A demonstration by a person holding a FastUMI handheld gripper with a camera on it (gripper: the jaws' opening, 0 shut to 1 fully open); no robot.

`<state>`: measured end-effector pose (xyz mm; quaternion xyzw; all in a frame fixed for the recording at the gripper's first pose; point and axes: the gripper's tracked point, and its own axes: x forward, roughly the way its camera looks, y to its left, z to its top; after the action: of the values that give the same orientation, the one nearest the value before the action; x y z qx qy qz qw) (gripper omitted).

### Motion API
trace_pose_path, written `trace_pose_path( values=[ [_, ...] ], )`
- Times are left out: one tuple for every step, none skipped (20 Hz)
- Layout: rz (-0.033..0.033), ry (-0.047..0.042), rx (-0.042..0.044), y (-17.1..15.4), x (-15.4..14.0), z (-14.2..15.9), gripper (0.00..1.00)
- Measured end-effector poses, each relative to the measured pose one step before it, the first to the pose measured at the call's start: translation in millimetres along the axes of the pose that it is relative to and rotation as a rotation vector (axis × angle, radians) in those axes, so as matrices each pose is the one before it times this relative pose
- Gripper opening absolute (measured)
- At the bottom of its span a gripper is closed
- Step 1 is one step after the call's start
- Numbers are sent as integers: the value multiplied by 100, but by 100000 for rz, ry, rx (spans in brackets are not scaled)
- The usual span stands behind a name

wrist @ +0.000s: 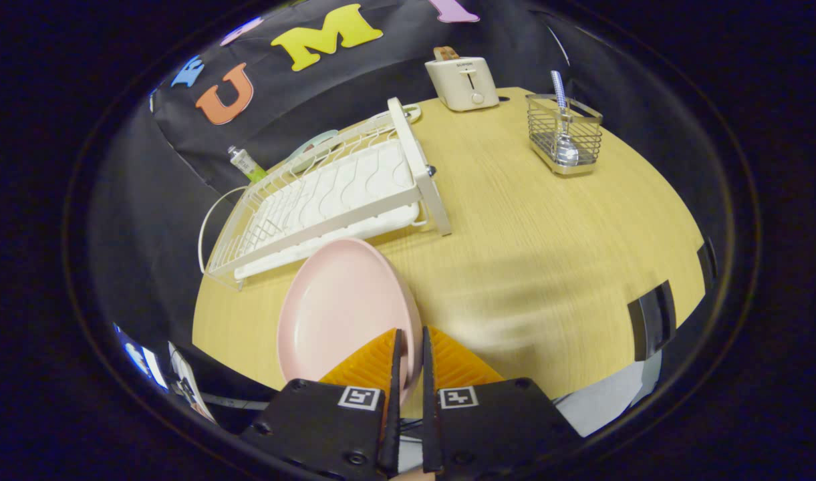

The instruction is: Take the plate from the dish rack, then take the spoon from the basket and place it into the plate.

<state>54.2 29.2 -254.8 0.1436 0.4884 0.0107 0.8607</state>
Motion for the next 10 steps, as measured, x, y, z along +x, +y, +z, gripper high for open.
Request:
trace_pose_path(
  values=[
    [-709, -243, -782, -467, 279, -75, 21],
    [-266, -329, -723, -219, 144, 16, 22],
    [-1513, -203, -1046, -352, 53, 4, 23],
    [-2254, -1161, -1516, -513, 65, 188, 24],
    [-766, -1766, -1508, -127, -108, 185, 21],
    [344, -1383, -676, 8, -81, 191, 22],
    [929, -1323, -290, 140, -145, 25, 23],
    [746, -2178, -158, 40, -221, 316, 25],
    [417, -2585, -1090, 33, -346, 417, 39],
    [524, -2883, -864, 15, -313, 442, 50]
  ],
)
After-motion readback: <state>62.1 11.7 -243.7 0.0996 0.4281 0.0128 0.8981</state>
